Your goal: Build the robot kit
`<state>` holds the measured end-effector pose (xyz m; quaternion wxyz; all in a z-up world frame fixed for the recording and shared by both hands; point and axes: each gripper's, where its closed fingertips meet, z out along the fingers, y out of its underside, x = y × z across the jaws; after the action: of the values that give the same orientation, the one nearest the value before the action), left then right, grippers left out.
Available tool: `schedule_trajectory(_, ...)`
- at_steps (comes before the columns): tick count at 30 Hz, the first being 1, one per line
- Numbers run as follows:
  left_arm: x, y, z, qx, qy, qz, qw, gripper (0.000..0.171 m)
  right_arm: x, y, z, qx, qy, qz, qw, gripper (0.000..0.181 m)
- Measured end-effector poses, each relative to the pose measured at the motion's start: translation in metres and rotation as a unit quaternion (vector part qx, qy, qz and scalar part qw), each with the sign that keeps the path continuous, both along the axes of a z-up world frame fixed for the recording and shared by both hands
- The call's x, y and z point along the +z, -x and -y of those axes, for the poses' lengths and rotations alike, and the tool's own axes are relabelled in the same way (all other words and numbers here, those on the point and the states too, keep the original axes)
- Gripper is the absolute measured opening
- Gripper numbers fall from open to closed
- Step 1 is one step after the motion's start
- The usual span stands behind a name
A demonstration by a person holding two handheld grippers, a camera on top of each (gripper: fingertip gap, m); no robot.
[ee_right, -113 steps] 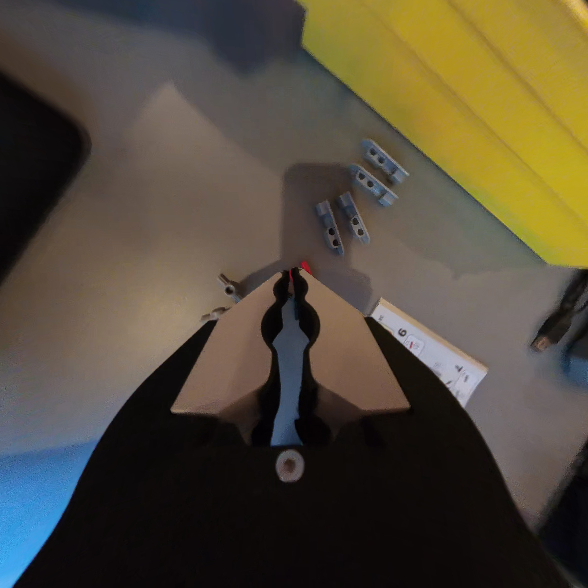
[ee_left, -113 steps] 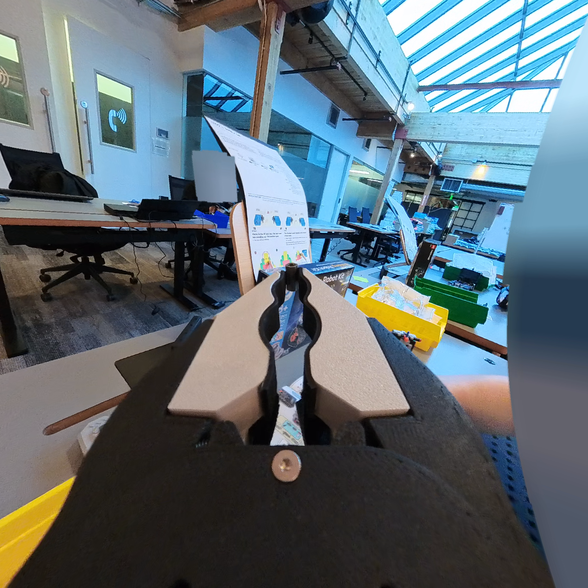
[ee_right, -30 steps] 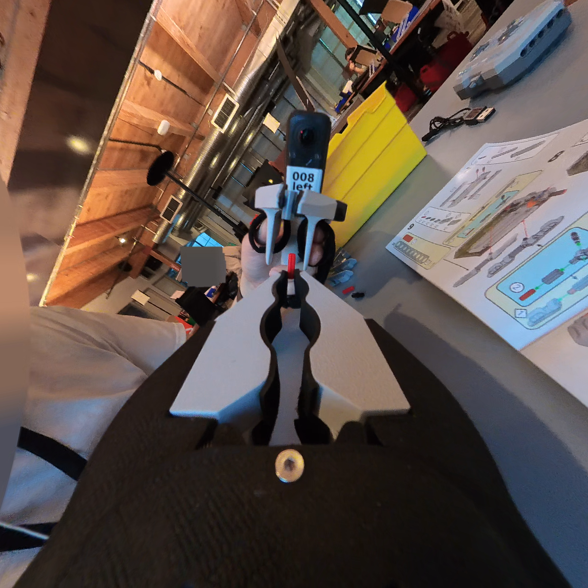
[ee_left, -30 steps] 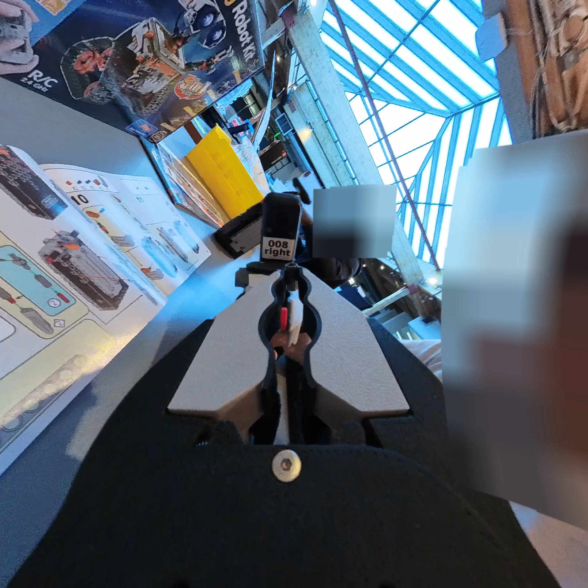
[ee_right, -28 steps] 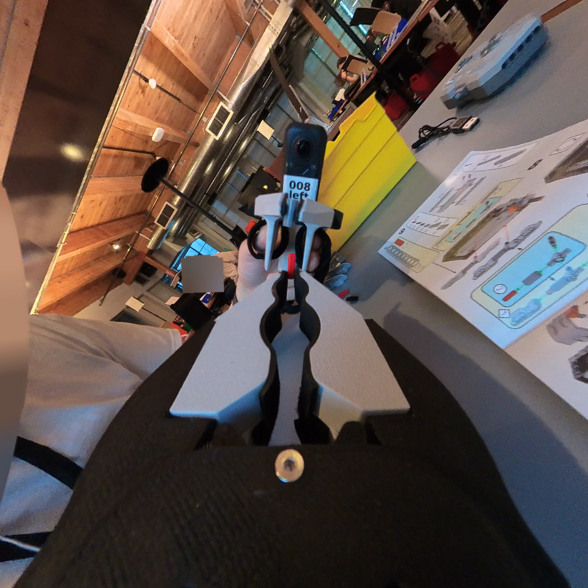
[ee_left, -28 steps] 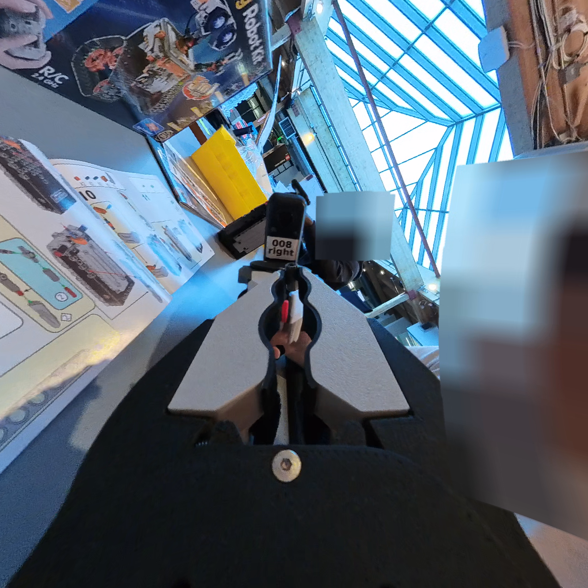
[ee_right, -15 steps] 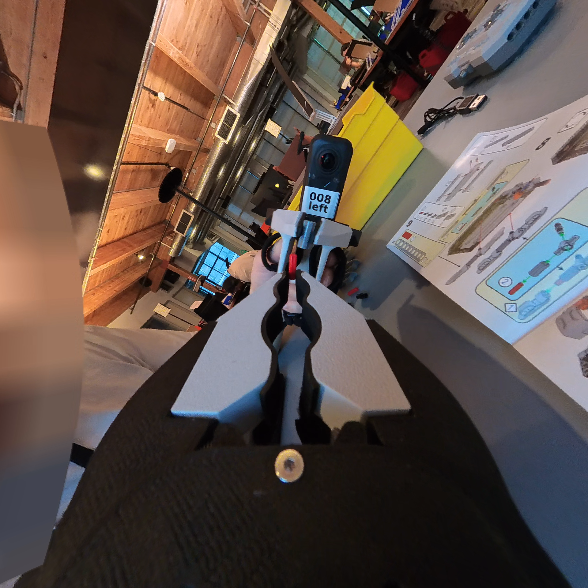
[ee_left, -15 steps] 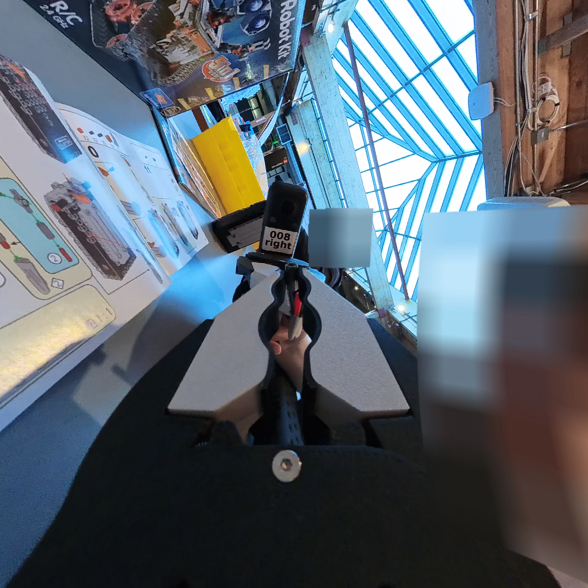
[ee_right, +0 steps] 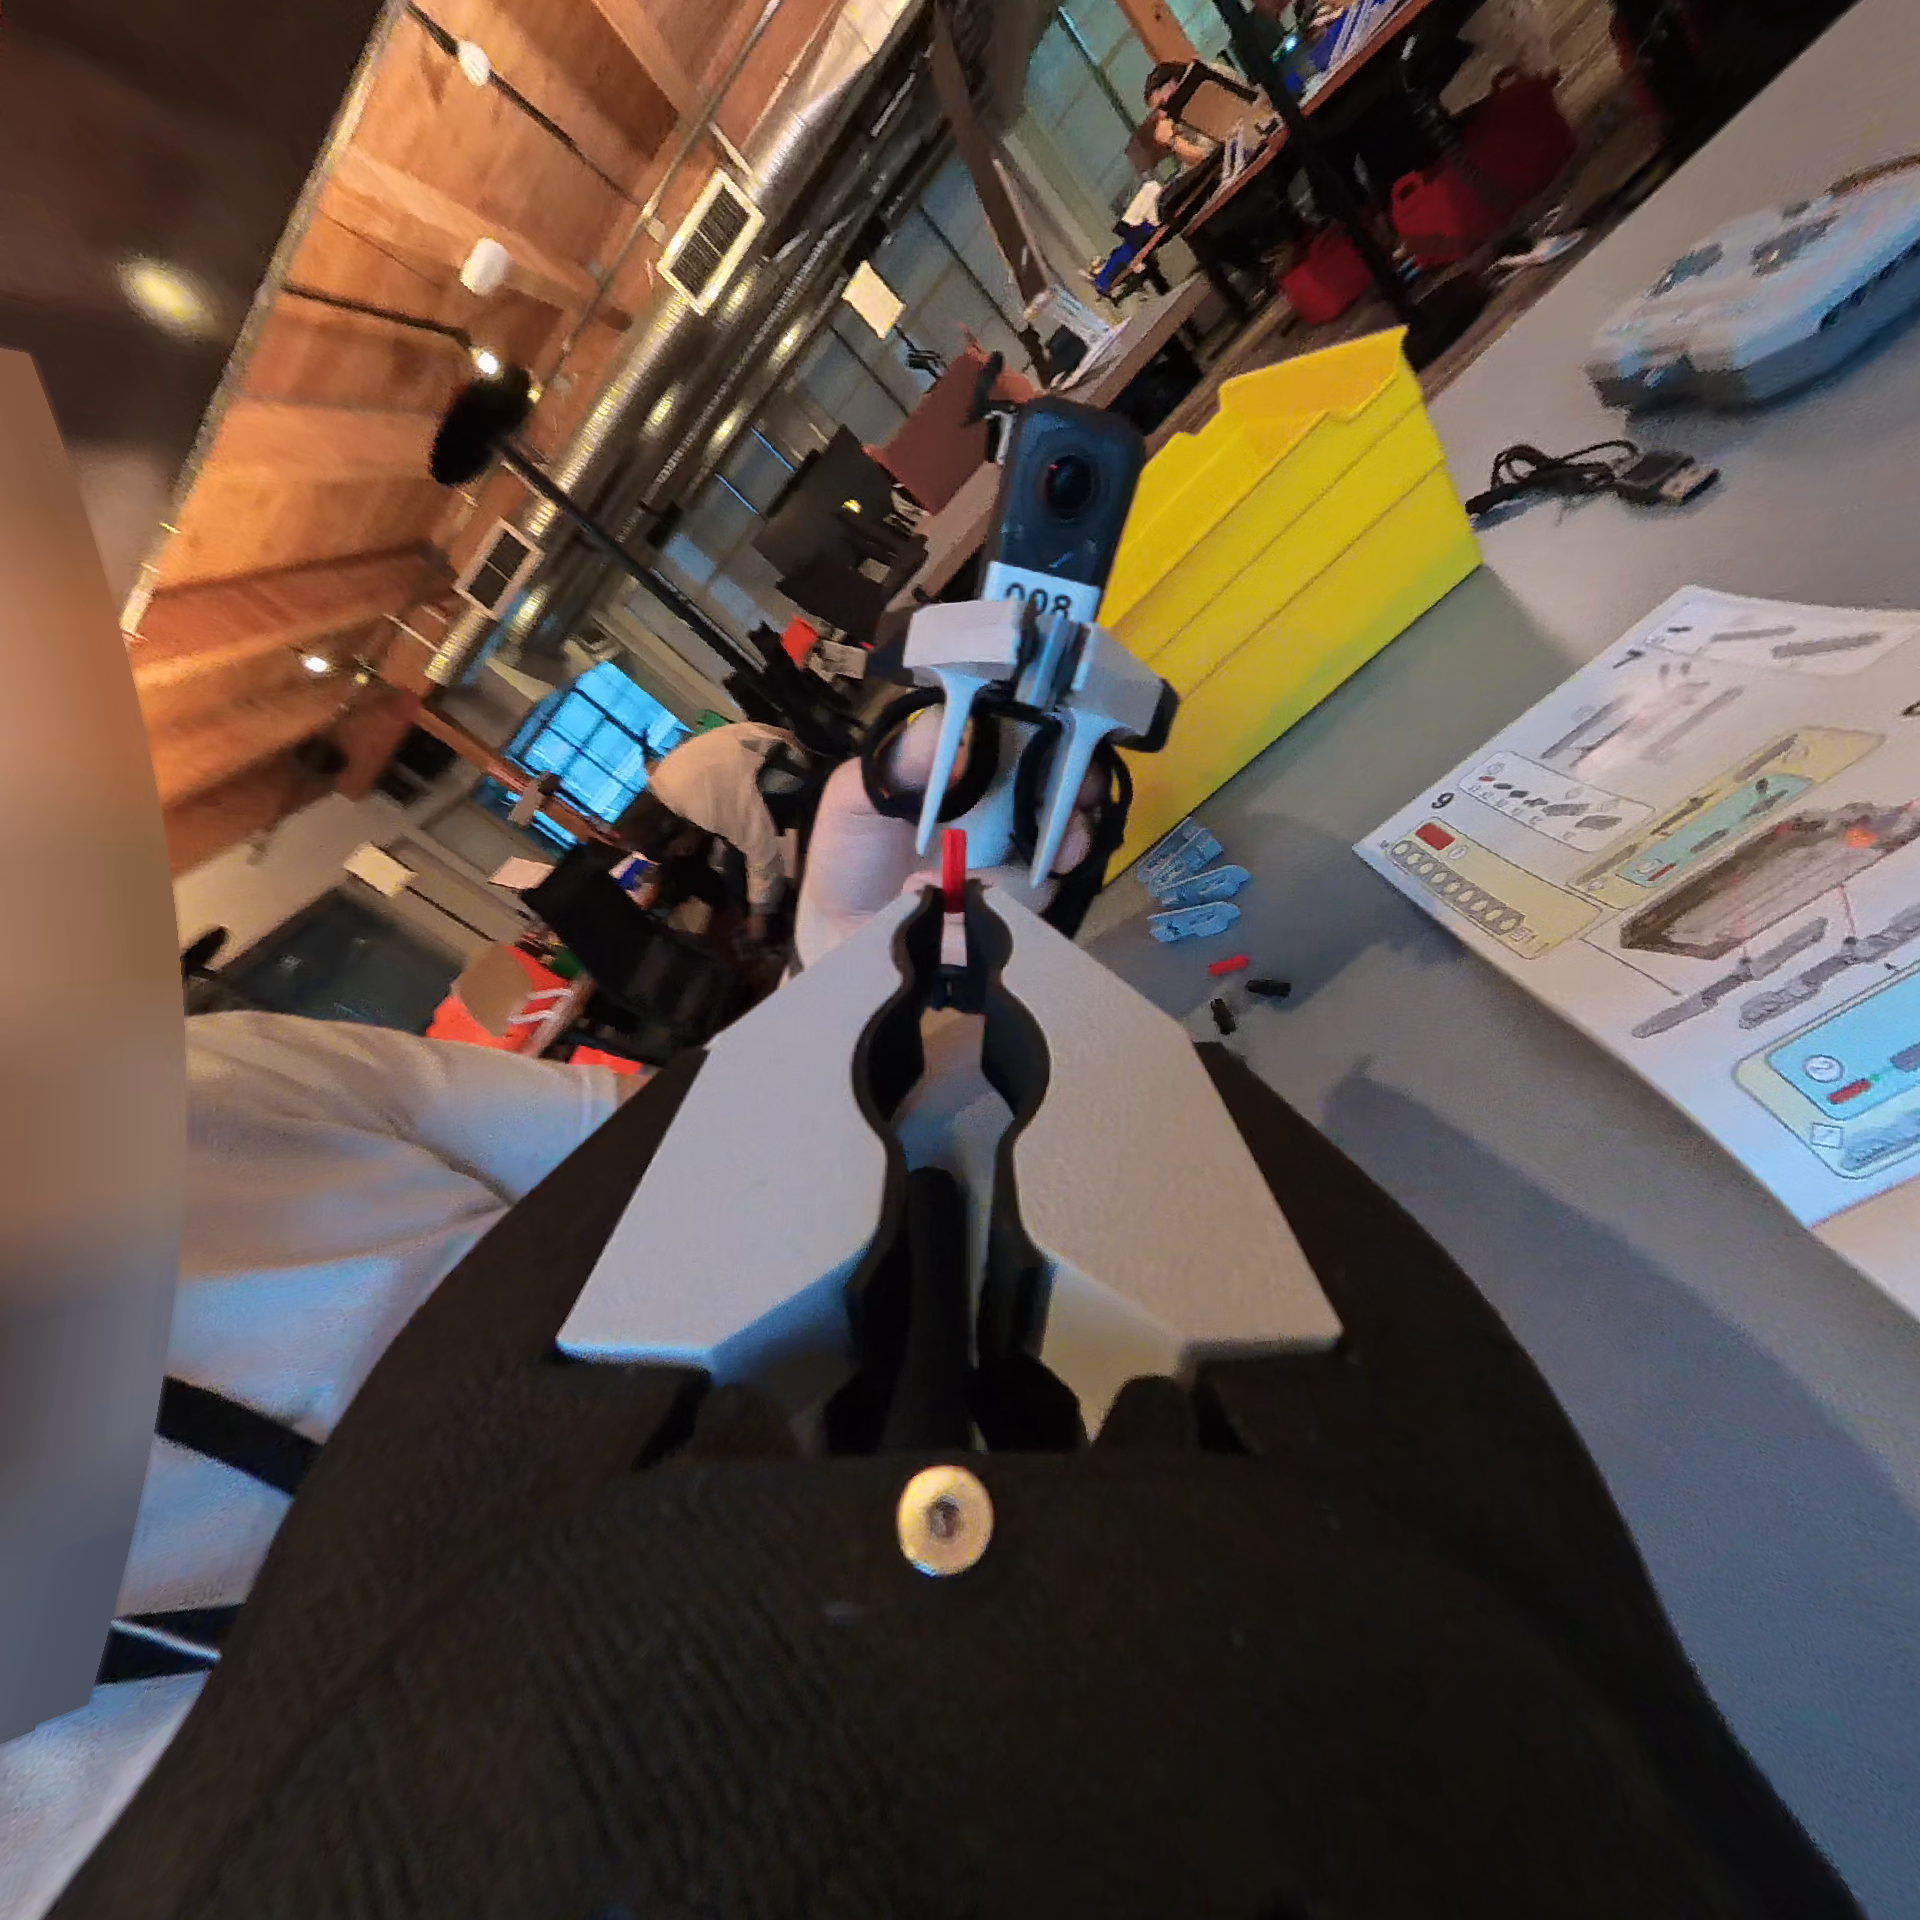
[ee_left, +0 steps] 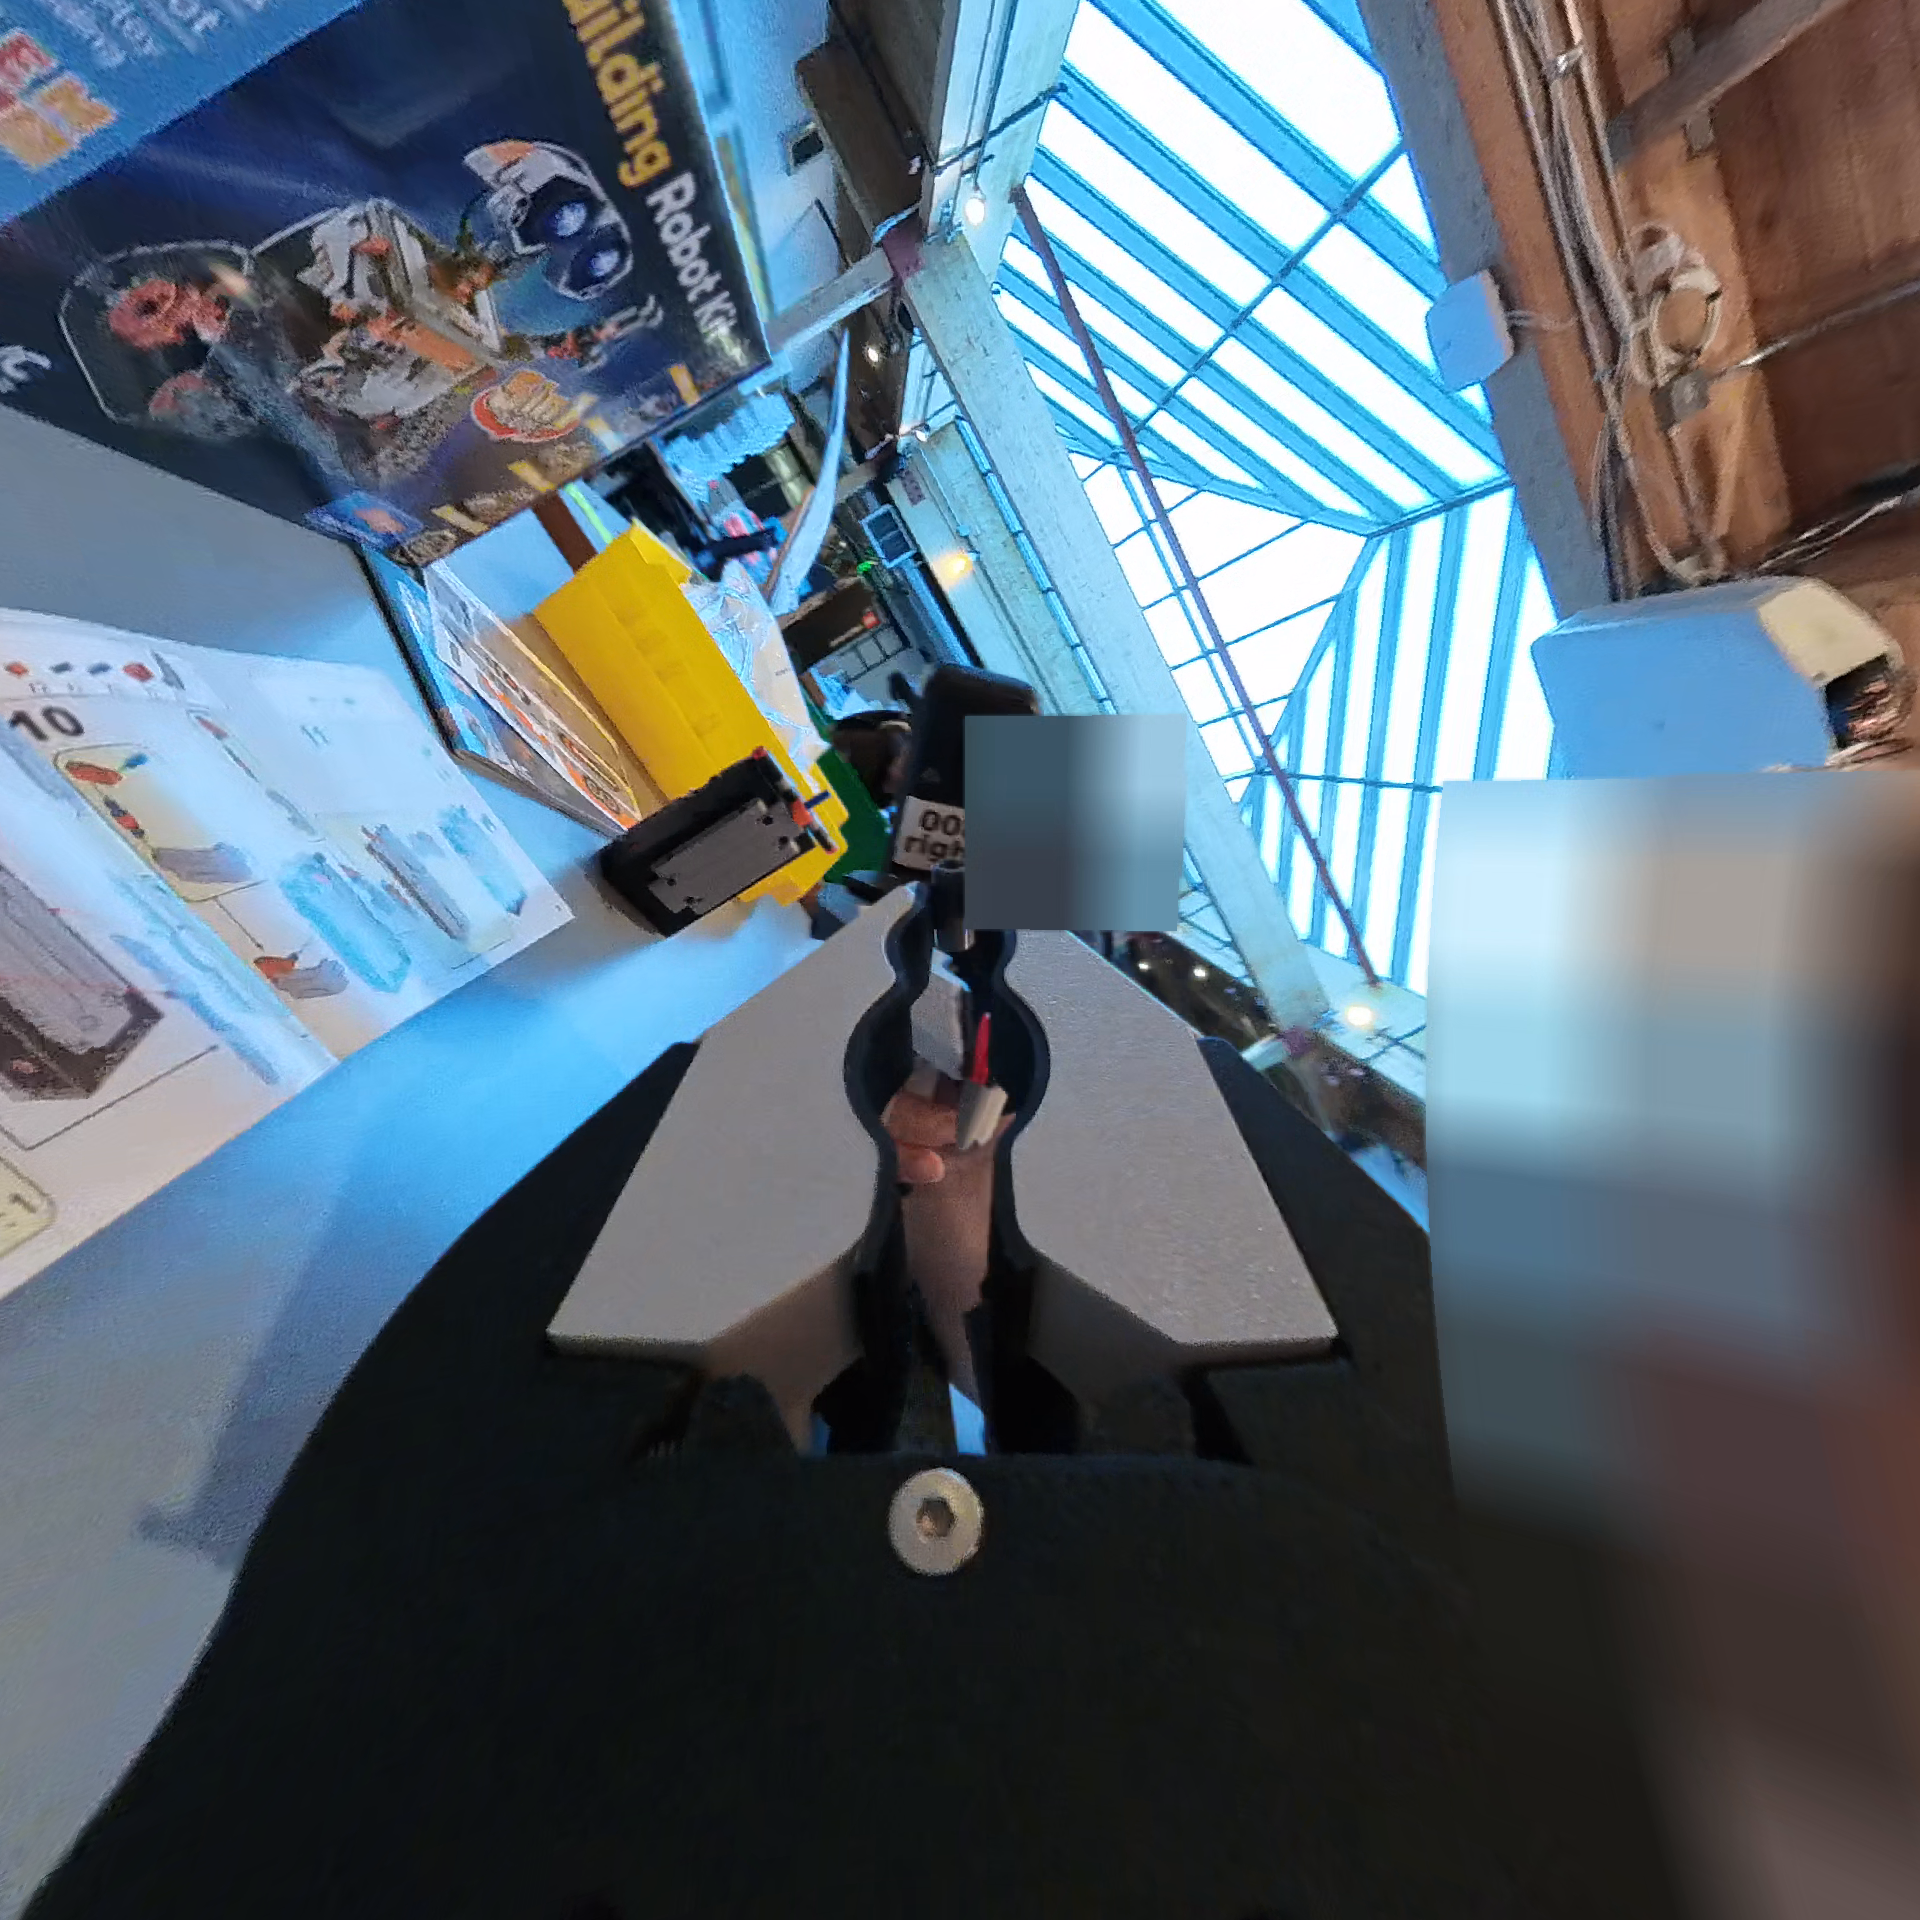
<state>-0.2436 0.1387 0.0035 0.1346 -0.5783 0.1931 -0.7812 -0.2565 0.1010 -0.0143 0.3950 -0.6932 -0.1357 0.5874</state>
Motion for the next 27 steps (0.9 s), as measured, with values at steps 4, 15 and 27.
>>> schedule_trajectory(4, 0.034, 0.004, 0.035, -0.008, -0.009, 0.019, 1.0, 0.004, 0.033, 0.013, 0.032, 0.002, -0.032, -0.009, 0.999, 0.003)
schedule_trajectory(15, 0.113, 0.039, 0.139, 0.053, -0.215, -0.072, 0.972, 0.004, 0.097, 0.033, 0.115, -0.107, -0.166, 0.14, 0.97, 0.003)
schedule_trajectory(27, 0.104, 0.033, 0.138, 0.063, -0.191, -0.095, 0.975, 0.004, 0.102, 0.037, 0.104, -0.149, -0.121, 0.194, 0.962, 0.003)
